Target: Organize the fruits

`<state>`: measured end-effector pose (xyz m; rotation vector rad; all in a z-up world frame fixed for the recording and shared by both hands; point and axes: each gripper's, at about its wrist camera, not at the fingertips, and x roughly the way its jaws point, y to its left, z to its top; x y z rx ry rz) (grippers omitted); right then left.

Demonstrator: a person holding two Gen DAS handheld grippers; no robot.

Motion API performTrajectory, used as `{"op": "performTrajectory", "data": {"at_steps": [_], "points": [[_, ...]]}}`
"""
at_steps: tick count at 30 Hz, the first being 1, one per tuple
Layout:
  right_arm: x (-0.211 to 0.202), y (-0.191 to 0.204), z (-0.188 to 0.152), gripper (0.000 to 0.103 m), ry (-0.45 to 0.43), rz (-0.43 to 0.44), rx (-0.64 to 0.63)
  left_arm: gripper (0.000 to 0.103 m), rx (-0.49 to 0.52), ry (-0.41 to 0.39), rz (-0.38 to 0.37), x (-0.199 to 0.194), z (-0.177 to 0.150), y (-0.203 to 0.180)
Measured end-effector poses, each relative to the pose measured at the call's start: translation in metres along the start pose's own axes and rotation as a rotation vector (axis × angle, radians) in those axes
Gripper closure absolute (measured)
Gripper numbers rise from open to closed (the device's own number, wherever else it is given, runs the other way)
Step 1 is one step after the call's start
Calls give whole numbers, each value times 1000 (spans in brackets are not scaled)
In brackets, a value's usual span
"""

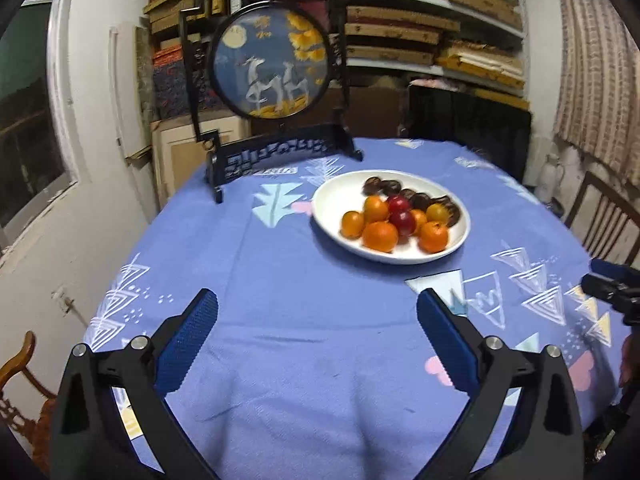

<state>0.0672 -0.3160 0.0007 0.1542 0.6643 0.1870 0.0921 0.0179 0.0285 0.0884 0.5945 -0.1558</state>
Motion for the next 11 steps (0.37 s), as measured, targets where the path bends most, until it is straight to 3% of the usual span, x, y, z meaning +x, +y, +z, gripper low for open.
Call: {"op": "performTrajectory", "data": {"at_steps": [5,11], "points": [[-1,-2,0,4,-6,-3,7,5,-17,56,12,8,0,2],[-2,-6,0,4,-8,-14,17,5,-22,59,59,9,0,5]]}}
